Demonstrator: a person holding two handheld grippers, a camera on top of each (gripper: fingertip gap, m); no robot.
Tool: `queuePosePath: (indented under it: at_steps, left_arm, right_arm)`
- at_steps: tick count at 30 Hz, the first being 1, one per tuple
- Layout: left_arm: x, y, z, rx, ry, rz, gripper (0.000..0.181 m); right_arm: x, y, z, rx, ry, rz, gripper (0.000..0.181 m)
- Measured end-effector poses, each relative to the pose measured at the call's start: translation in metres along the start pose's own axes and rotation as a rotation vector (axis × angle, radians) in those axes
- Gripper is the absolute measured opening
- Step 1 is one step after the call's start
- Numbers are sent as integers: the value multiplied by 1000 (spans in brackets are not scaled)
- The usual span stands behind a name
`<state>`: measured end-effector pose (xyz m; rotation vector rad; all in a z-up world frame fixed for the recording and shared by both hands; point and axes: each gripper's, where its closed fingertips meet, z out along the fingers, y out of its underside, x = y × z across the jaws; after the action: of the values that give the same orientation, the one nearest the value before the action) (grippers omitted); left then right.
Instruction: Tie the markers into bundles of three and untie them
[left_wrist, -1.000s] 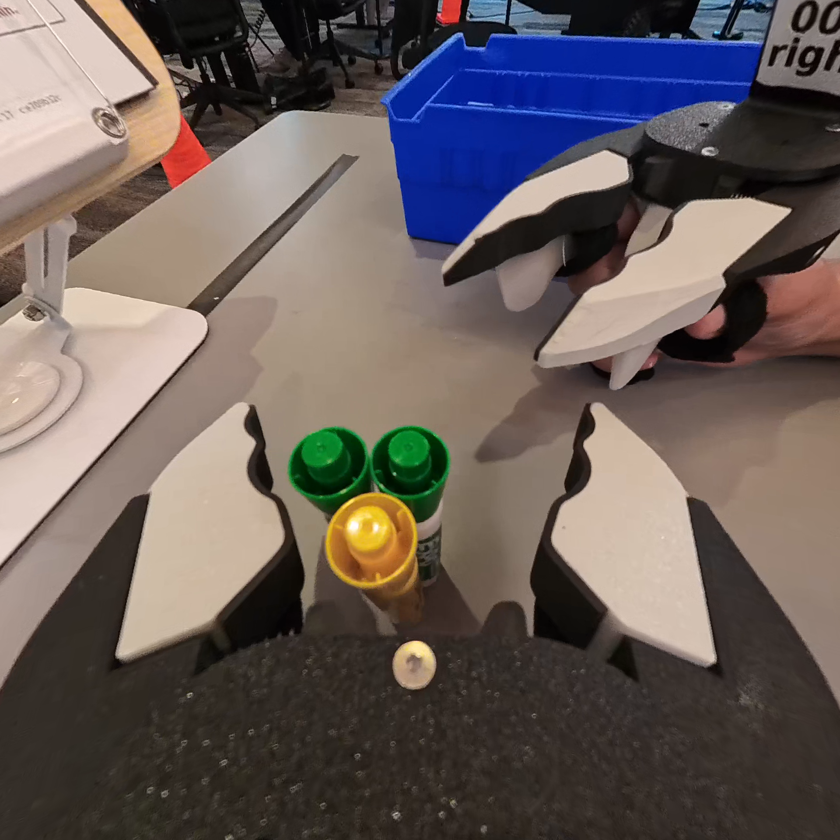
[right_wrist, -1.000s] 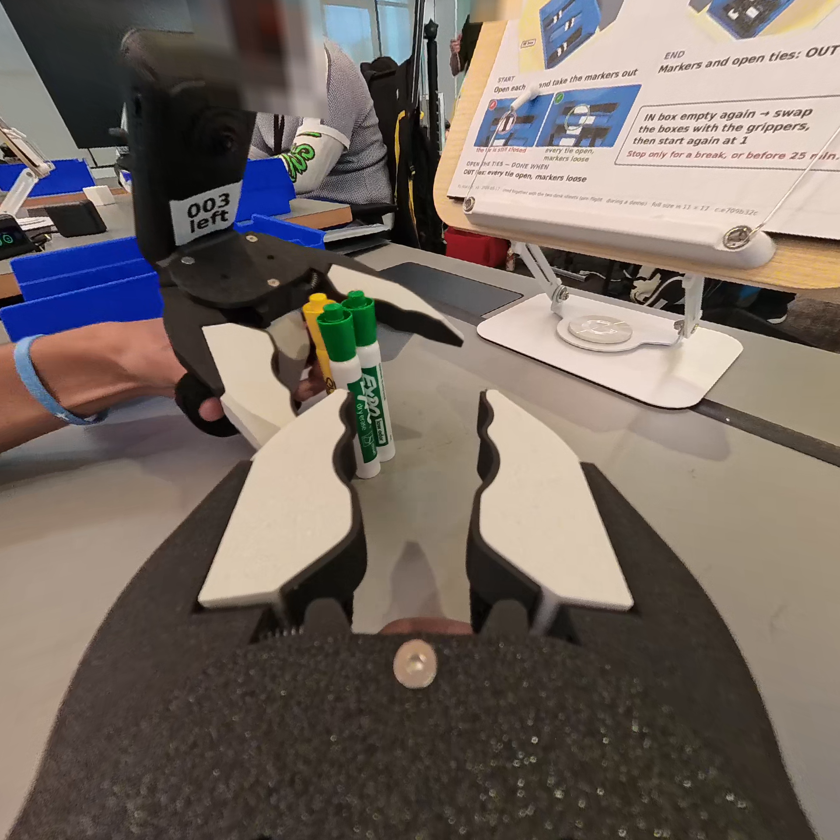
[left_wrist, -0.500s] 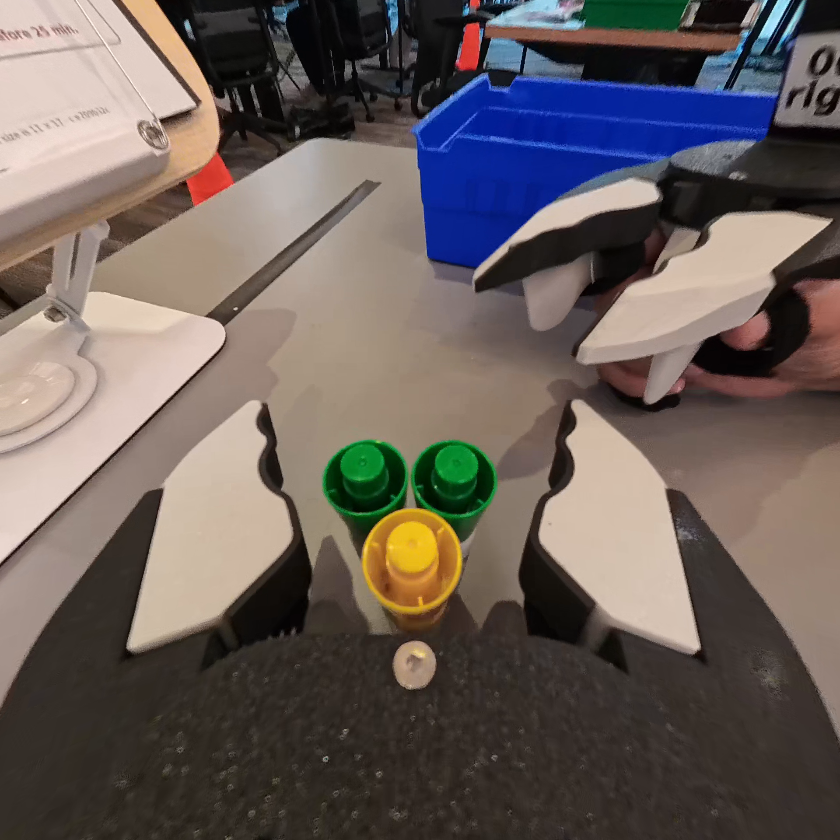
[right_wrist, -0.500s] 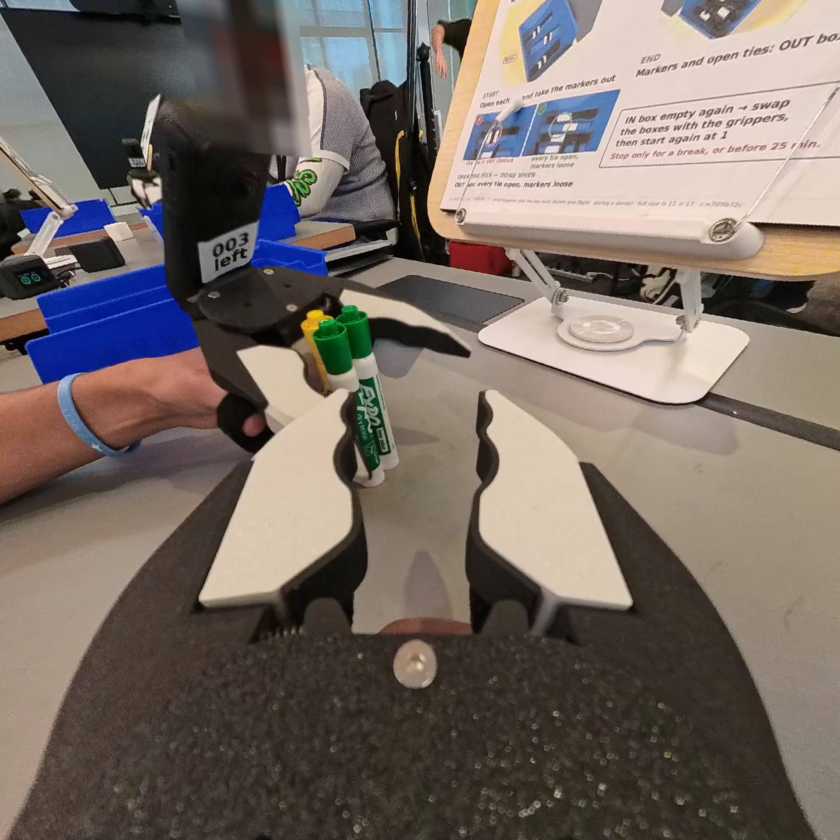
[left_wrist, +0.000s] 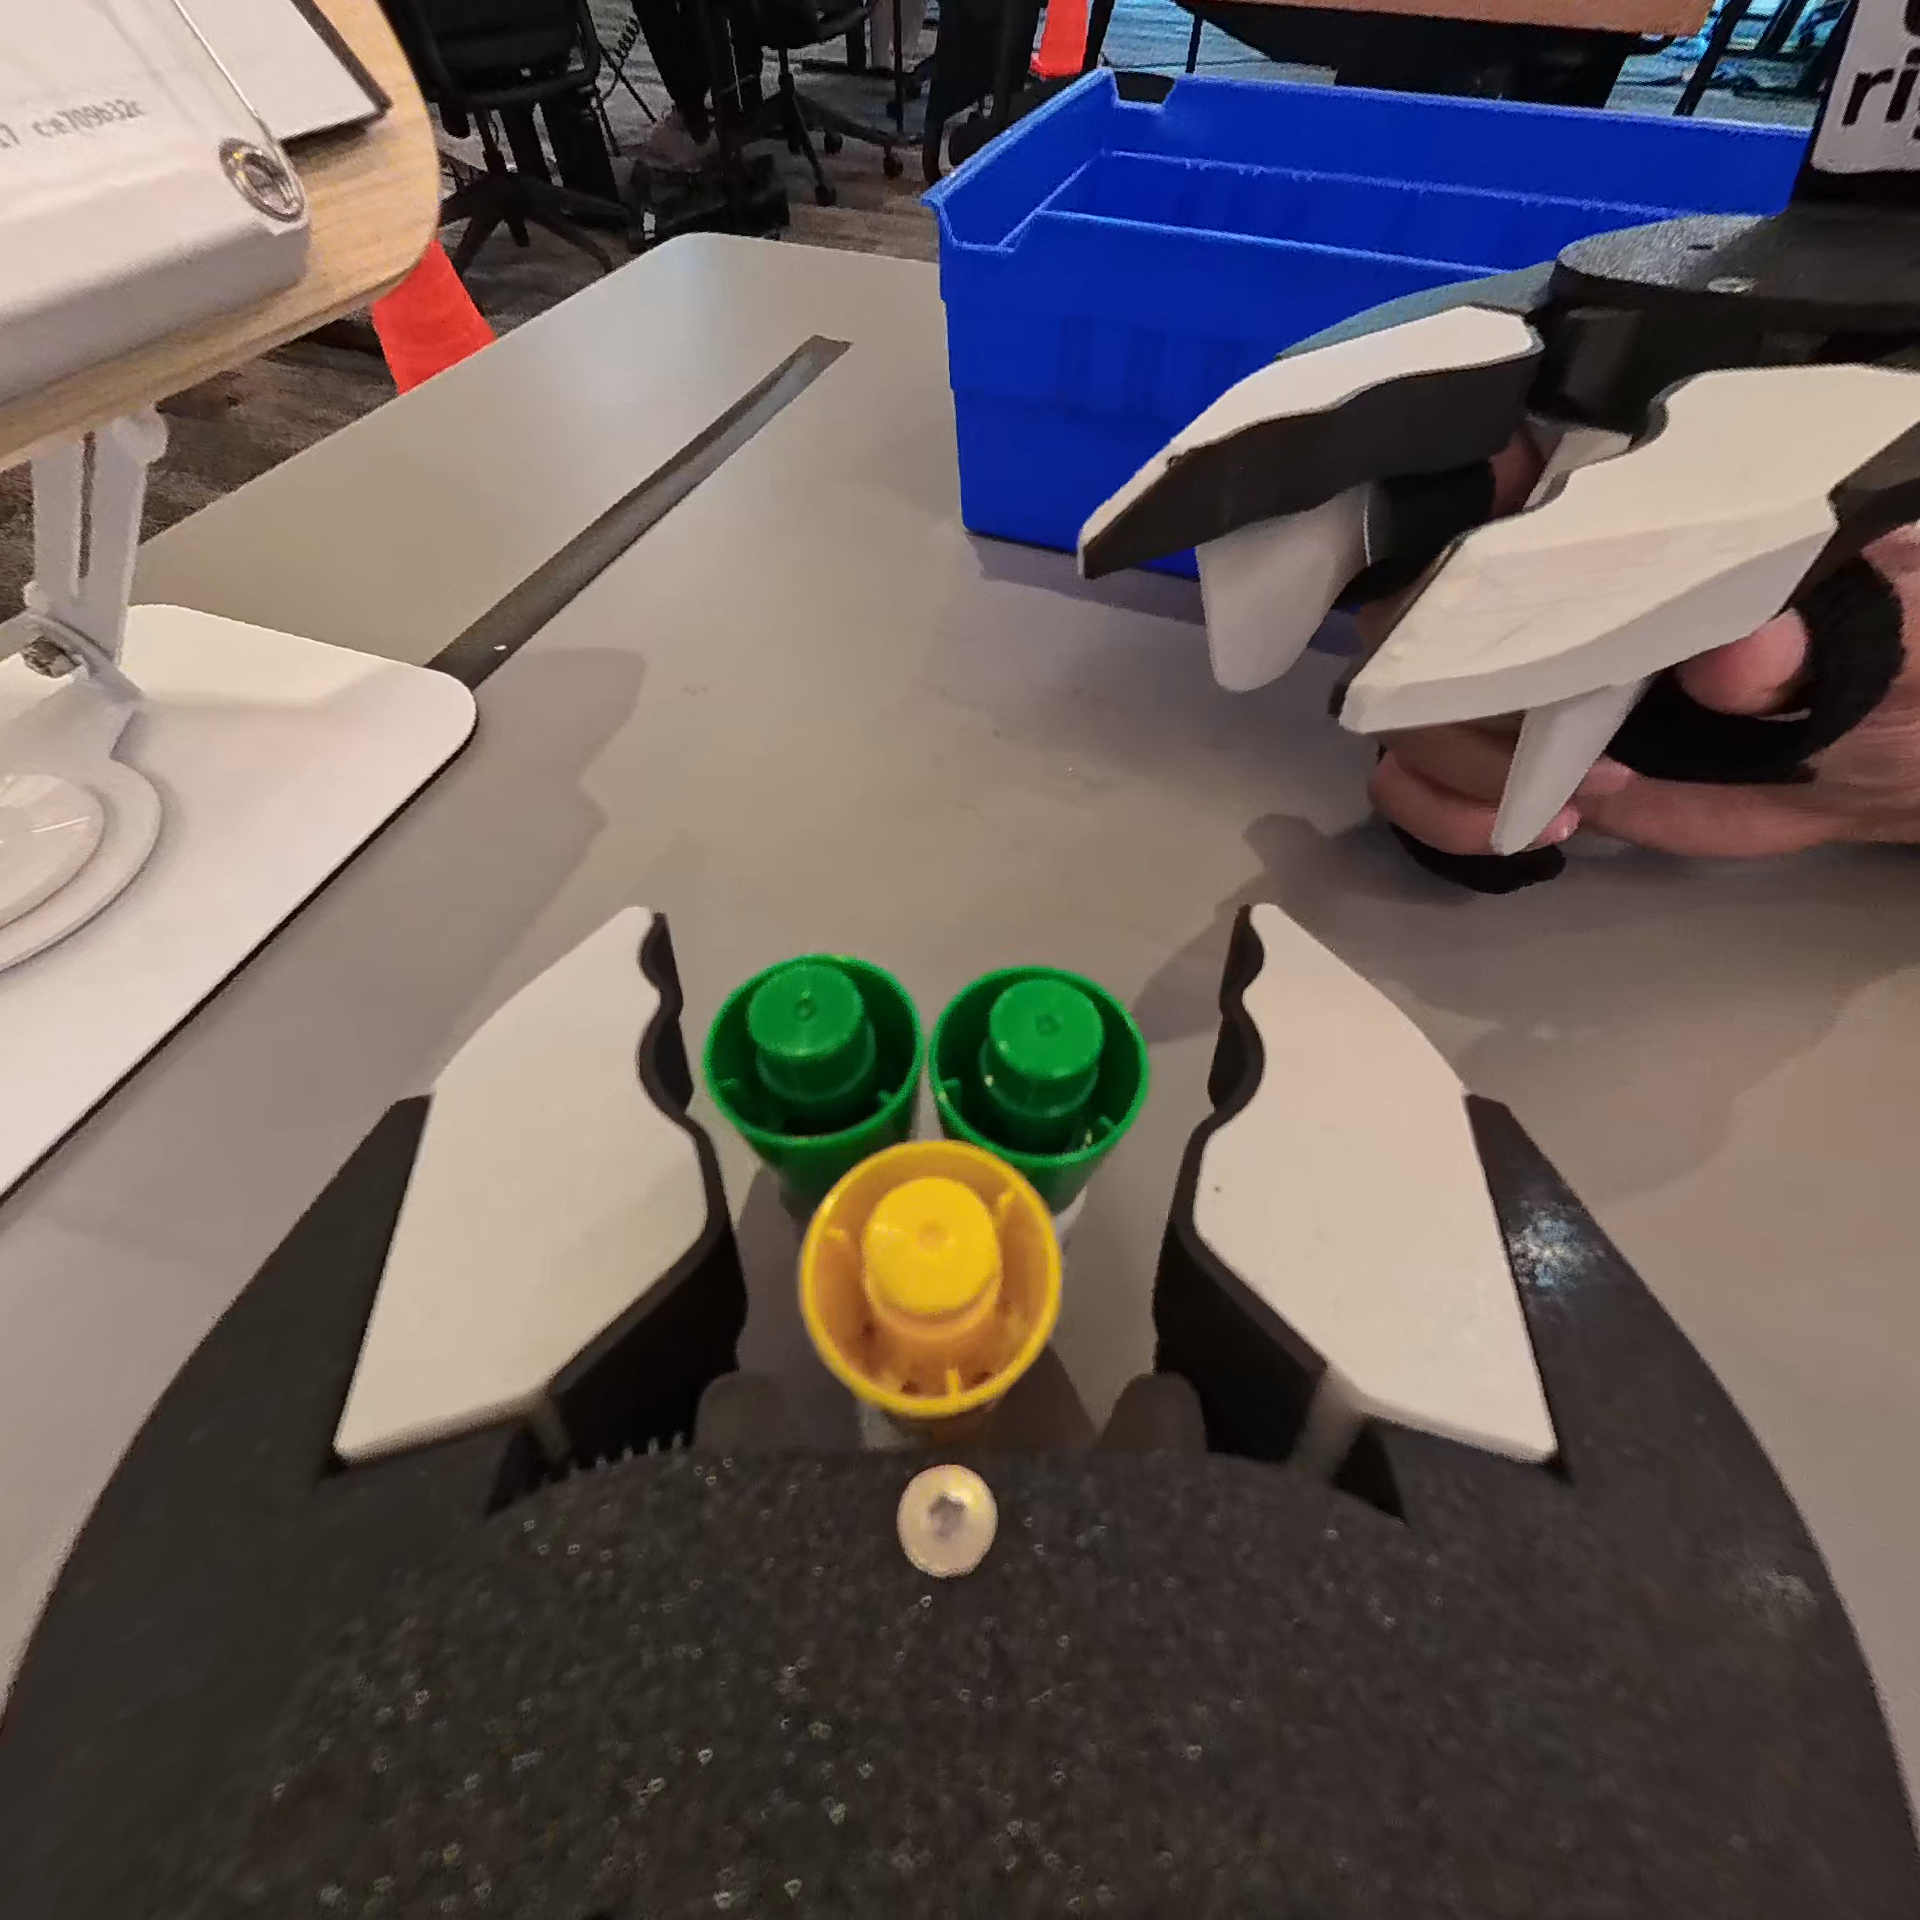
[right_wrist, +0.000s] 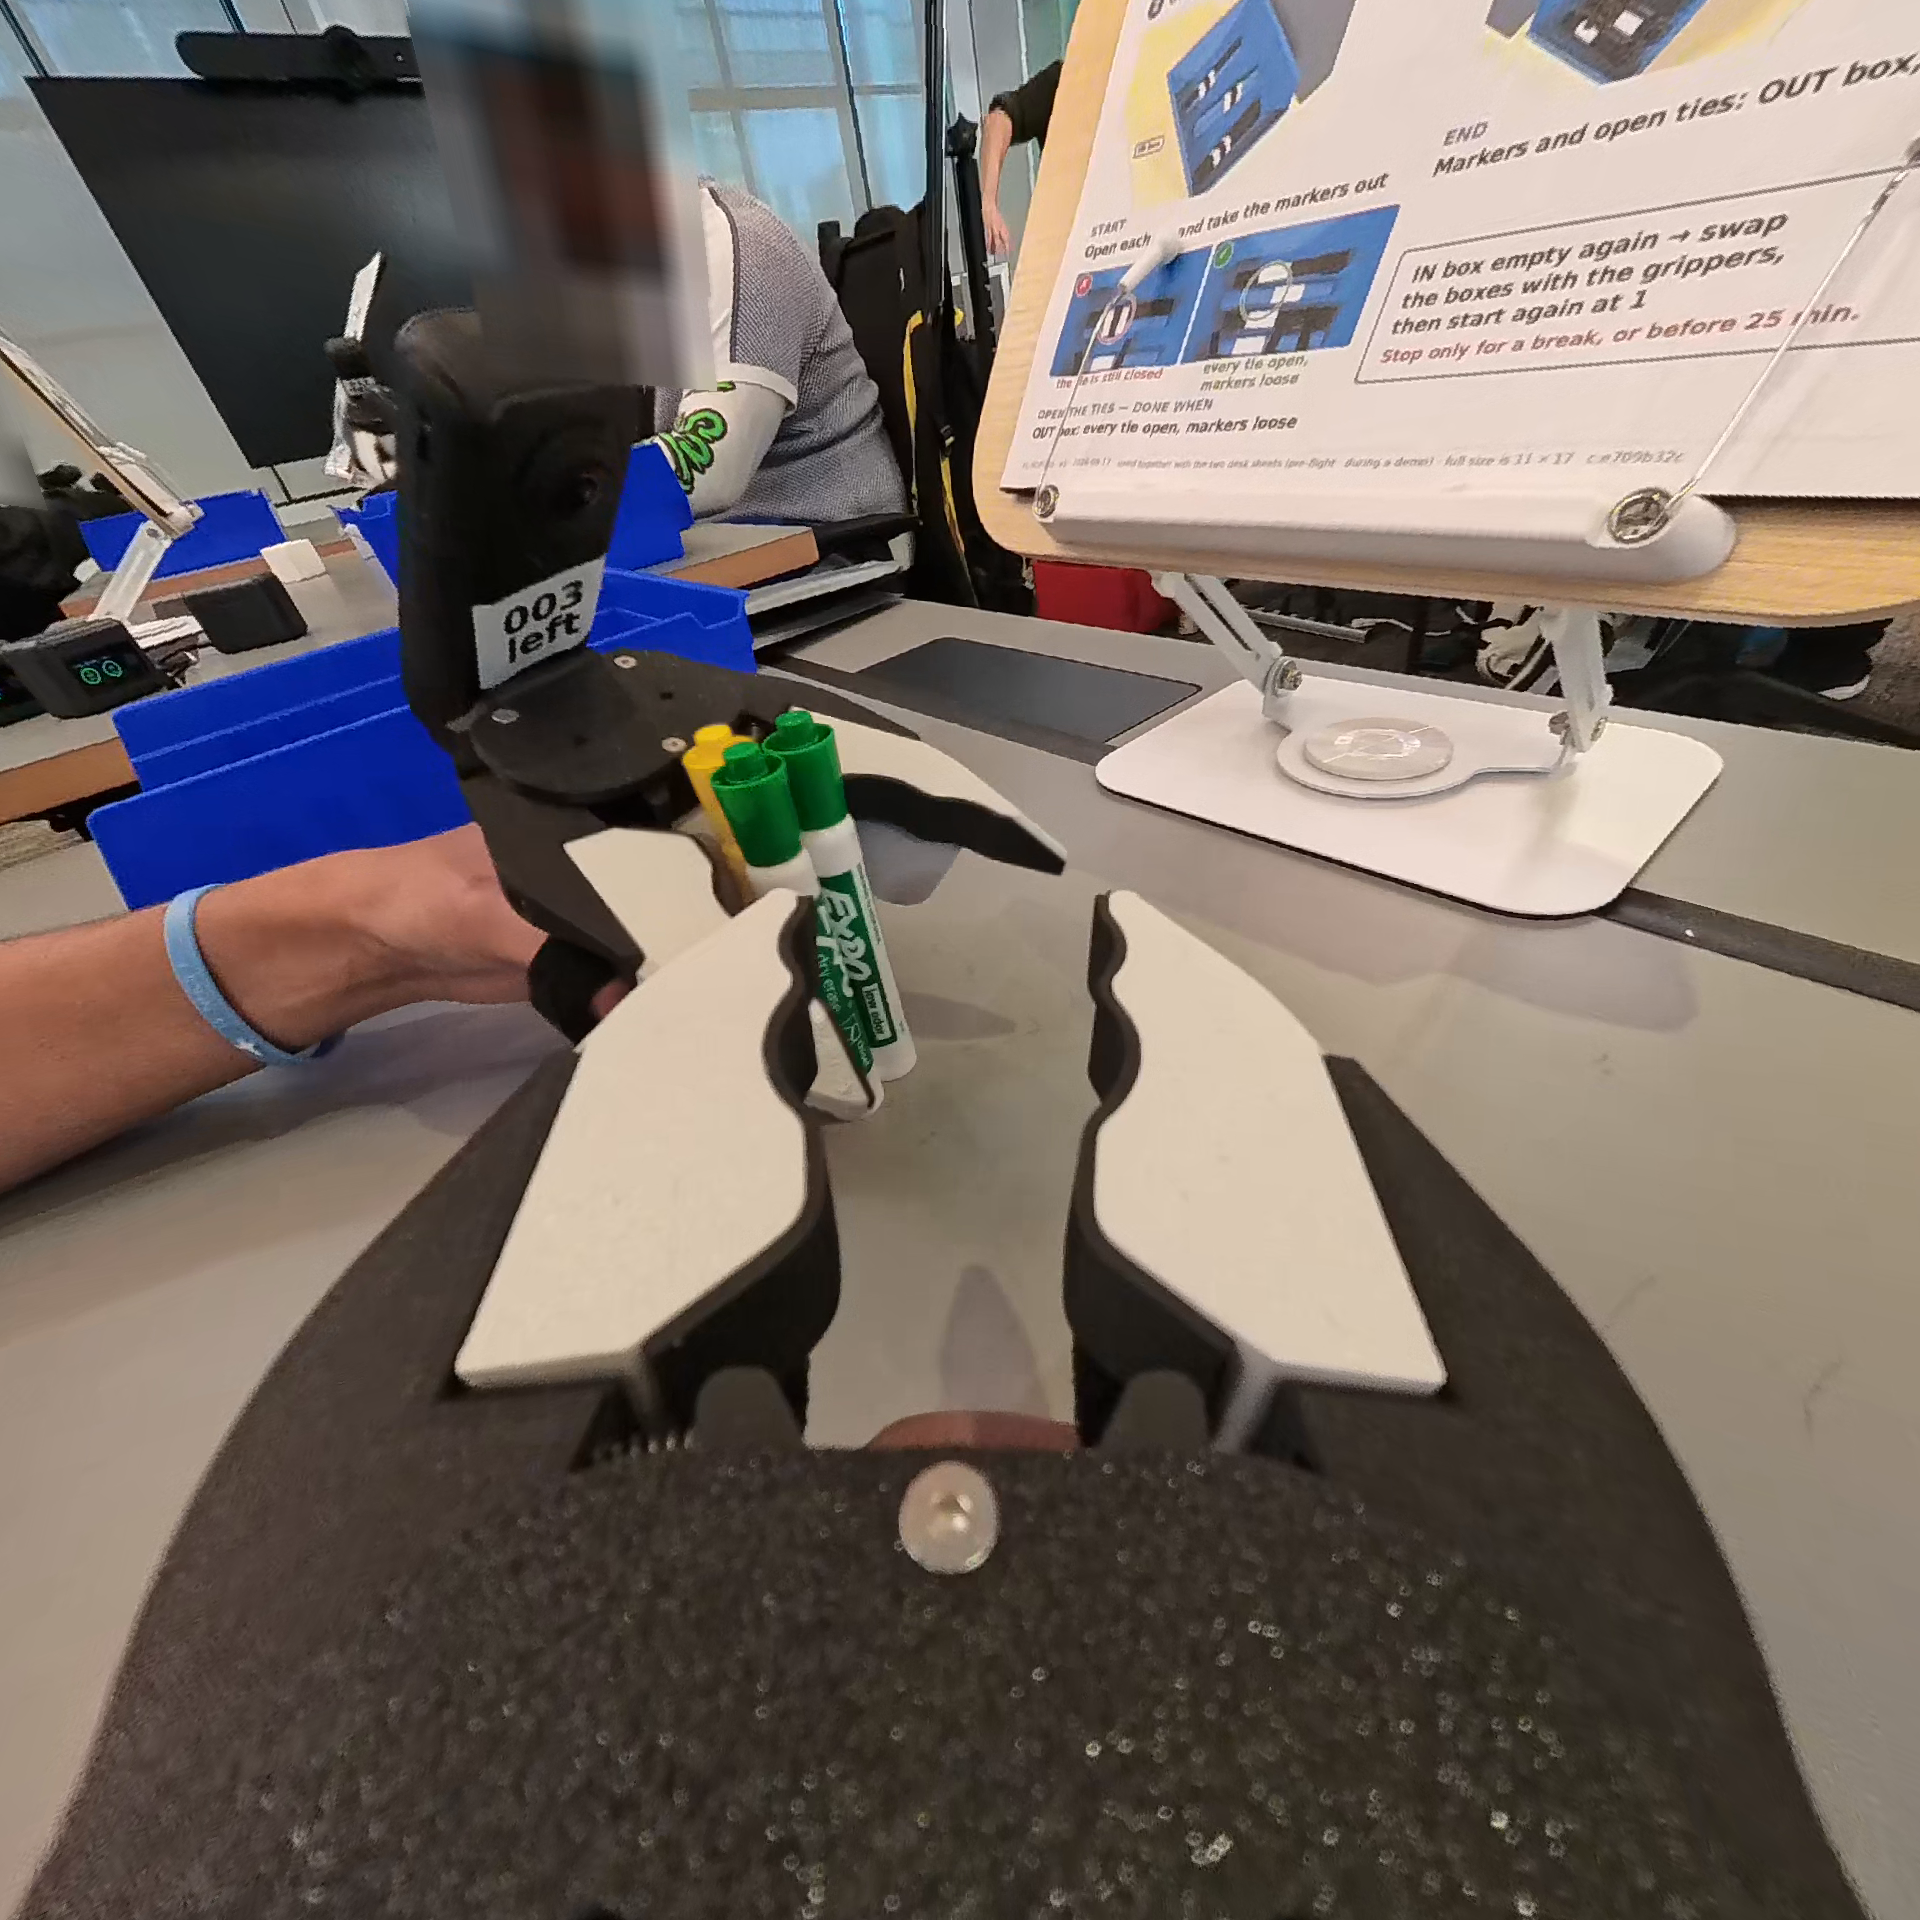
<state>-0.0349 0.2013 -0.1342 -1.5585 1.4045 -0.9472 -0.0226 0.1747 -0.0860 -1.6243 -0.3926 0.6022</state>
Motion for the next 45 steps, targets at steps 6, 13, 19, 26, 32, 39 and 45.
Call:
queuePosePath:
  at_steps: [6, 13, 19, 26, 32, 39, 45]
  left_arm:
    - [0, 4, -3, -20, -13, -6, 90]
    - [2, 7, -2, -35, -29, 8, 83]
    - [-3, 8, -6, -31, -56, -15, 76]
    - [-4, 7, -13, -7, -82, -34, 71]
    - [-5, -1, -21, 37, -115, -58, 66]
    - [-5, 0, -21, 34, -127, -59, 57]
    - [-4, 1, -21, 35, -119, -58, 53]
  right_arm:
    - [0, -1, -1, 4, -1, 4, 49]
    - [-1, -2, -1, 6, -3, 3, 50]
    - [-2, -2, -1, 5, -7, 5, 49]
    - [-3, -3, -1, 8, -8, 3, 50]
    - [-3, -4, -1, 8, -11, 6, 49]
    - [-4, -5, -2, 11, -12, 6, 49]
    - [-2, -5, -2, 13, -9, 9, 49]
